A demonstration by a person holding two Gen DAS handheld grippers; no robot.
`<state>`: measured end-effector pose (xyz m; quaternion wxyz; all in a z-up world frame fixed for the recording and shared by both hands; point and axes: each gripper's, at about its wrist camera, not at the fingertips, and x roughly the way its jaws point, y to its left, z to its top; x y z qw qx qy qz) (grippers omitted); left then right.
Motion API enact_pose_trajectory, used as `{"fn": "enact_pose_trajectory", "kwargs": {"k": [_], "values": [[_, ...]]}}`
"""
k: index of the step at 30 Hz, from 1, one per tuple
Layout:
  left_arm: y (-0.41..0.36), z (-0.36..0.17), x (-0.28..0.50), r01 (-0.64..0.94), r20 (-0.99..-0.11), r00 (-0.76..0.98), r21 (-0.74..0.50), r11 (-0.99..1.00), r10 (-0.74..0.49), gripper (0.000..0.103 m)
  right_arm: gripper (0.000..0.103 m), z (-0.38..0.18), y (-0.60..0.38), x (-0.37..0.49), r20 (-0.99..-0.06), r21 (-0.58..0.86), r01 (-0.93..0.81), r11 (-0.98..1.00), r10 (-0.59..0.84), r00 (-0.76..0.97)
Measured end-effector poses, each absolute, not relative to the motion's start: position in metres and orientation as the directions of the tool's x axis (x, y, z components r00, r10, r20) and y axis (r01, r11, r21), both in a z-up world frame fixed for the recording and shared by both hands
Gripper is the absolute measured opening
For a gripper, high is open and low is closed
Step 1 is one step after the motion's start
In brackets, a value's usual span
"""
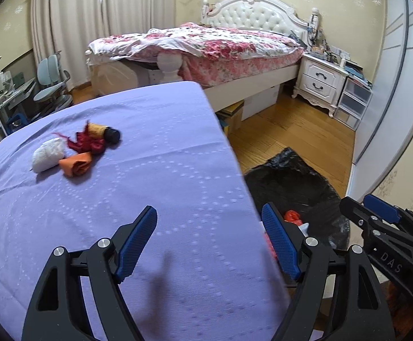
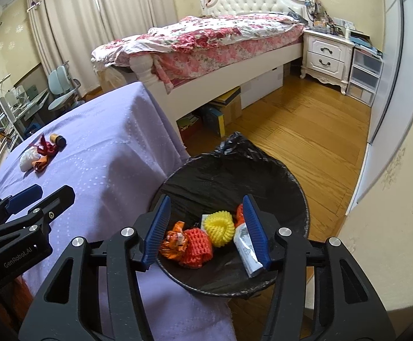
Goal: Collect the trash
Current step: 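Move both tools back over the table toward the orange cloth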
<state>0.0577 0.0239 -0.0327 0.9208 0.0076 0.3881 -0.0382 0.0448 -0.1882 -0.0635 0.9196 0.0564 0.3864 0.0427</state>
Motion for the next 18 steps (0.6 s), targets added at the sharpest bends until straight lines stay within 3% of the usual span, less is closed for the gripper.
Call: {"fn": "enact_pose_trajectory", "kwargs": {"k": [18], "values": [[0.179, -0.041, 0.041, -0.212, -0.738, 0.655, 0.027, 0.977, 0.163, 0.077, 0.056, -0.056, -0.043, 0.062, -0.724, 0.120, -0.321, 0.939, 0.304, 0.619]]}}
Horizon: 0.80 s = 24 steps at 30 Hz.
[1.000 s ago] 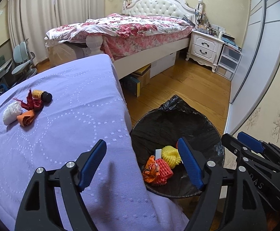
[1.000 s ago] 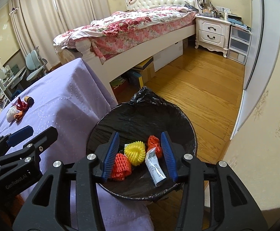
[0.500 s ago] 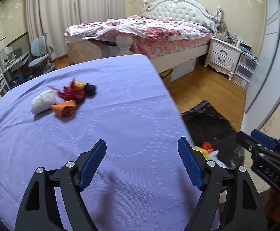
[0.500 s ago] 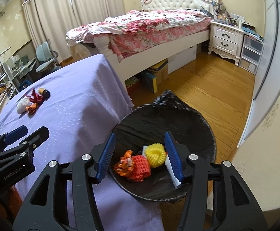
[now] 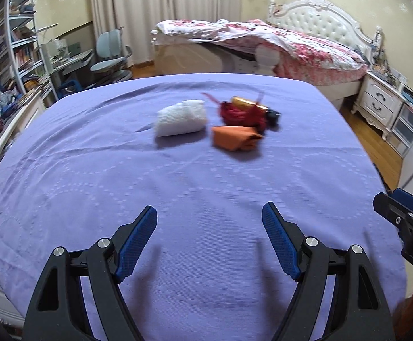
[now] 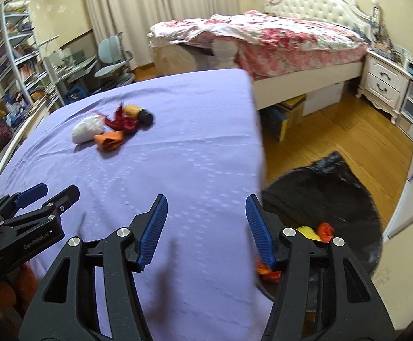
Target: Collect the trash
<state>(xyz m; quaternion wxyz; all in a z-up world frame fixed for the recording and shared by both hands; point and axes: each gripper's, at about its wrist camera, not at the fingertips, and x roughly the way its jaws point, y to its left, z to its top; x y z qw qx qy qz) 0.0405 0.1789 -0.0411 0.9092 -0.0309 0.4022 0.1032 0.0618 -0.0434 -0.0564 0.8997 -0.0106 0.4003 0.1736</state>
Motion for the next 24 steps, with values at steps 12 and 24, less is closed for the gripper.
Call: {"fn": "enact_pose_trajectory", "kwargs": {"k": [12, 24], "values": [[0.243, -0.047, 0.045, -0.295, -0.751, 0.623, 0.035, 0.955, 0.220, 0.077, 0.056, -0.070, 0.052, 0.083, -0.770, 0.088, -0.430, 0.899, 0.335, 0.543], [0.270, -0.048, 0.057, -0.320, -0.751, 0.622, 0.014, 0.947, 0.221, 0.077, 0.059, -0.074, 0.111, 0.104, -0.778, 0.067, -0.462, 0.885, 0.336, 0.531]]}}
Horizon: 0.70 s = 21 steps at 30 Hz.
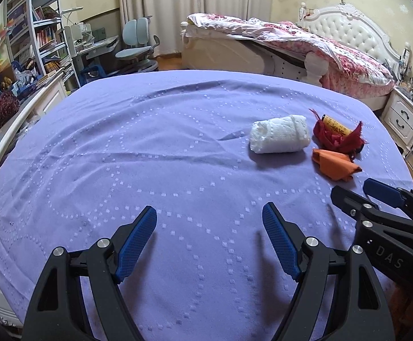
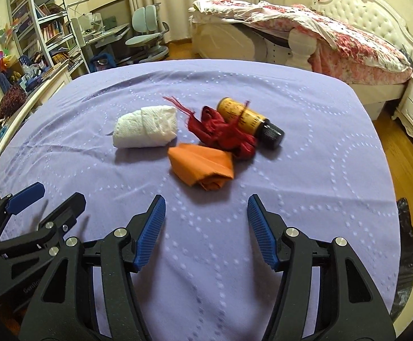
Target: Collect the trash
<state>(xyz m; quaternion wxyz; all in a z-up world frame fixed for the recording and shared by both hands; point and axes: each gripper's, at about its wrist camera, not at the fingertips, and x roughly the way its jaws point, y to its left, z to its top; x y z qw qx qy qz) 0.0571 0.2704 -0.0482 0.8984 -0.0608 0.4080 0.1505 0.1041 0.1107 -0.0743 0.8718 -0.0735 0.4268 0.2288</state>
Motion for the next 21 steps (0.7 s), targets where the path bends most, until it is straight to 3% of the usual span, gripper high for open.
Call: {"fn": "enact_pose_trajectory", "kwargs": {"k": [9, 16, 21], "values": [[0.278, -0.049, 0.063, -0.318, -0.758, 0.619, -0.002, 0.948, 0.206, 0.077, 0.055, -0.075, 0.130, 0.117, -0.778, 0.070, -0.443, 0.894, 0.327, 0.537], [0.282, -0.050, 0.063, -0.319, -0.760, 0.620, -0.019, 0.948, 0.193, 0.077, 0.028, -0.074, 0.131, 0.119, -0.777, 0.072, -0.438, 0.896, 0.326, 0.539], [0.282, -0.049, 0.063, -0.316, -0.759, 0.623, -0.020, 0.949, 0.191, 0.077, 0.026, -0.073, 0.123, 0.115, -0.774, 0.081, -0.438, 0.895, 0.334, 0.538]]}}
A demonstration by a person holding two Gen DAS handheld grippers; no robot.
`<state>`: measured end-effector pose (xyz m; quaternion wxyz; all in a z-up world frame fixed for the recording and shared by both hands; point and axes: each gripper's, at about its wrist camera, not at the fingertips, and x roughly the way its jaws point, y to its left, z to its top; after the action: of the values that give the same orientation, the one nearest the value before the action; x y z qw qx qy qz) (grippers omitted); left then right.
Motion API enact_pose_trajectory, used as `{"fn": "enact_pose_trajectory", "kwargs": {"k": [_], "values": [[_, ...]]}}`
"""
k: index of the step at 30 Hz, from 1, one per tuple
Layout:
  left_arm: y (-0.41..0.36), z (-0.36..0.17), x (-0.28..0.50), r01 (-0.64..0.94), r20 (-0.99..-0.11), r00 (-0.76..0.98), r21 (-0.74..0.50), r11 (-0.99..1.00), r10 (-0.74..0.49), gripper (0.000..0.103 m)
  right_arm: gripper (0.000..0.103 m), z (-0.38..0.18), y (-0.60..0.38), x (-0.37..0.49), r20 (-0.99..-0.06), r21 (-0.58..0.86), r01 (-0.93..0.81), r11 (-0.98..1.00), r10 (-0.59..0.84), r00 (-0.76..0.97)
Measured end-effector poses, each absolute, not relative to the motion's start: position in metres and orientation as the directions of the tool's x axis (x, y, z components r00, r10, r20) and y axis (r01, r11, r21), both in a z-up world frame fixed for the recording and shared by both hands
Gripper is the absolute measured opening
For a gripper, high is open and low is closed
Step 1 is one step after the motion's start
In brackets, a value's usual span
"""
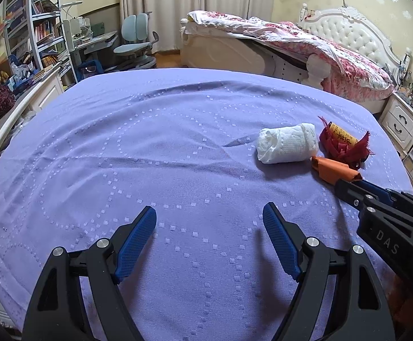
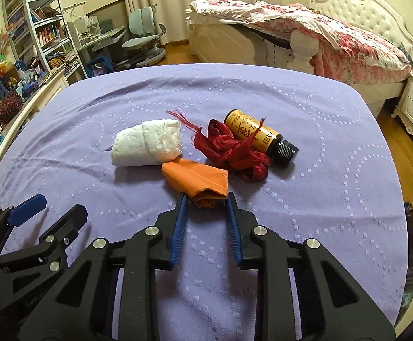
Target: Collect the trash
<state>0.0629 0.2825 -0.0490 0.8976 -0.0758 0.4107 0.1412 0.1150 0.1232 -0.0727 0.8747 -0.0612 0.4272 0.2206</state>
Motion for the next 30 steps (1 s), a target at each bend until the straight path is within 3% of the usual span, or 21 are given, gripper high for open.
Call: {"fn": "enact_pose_trajectory", "kwargs": {"k": [6, 8, 9, 14, 15, 19, 30], "values": [[0.279, -0.048, 0.063, -0.304, -0.755, 0.627, -0.010, 0.953, 0.192, 0.077, 0.025, -0.073, 0.105, 0.107, -0.772, 0.084, -0.422, 0.903, 0.326, 0.545], [0.276, -0.048, 0.064, -0.293, -0.753, 0.629, 0.001, 0.956, 0.194, 0.078, 0.008, -0.073, 0.095, 0.105, -0.778, 0.075, -0.408, 0.910, 0.309, 0.547], [0.275, -0.048, 0.065, -0.287, -0.752, 0.630, 0.006, 0.958, 0.194, 0.078, 0.005, -0.073, 0.089, 0.104, -0.778, 0.074, -0.397, 0.915, 0.302, 0.551], [0.269, -0.048, 0.070, -0.263, -0.752, 0.631, 0.025, 0.964, 0.191, 0.078, 0.004, -0.072, 0.069, 0.105, -0.782, 0.062, -0.373, 0.926, 0.277, 0.558], [0.268, -0.048, 0.070, -0.262, -0.752, 0.630, 0.031, 0.965, 0.195, 0.078, 0.006, -0.071, 0.068, 0.103, -0.780, 0.054, -0.375, 0.926, 0.274, 0.563], [0.267, -0.048, 0.071, -0.262, -0.752, 0.629, 0.032, 0.965, 0.196, 0.078, 0.040, -0.071, 0.062, 0.109, -0.772, 0.089, -0.382, 0.920, 0.307, 0.557], [0.277, -0.047, 0.068, -0.293, -0.753, 0.633, -0.014, 0.956, 0.183, 0.079, 0.042, -0.073, 0.097, 0.121, -0.774, 0.088, -0.435, 0.896, 0.336, 0.536]]}}
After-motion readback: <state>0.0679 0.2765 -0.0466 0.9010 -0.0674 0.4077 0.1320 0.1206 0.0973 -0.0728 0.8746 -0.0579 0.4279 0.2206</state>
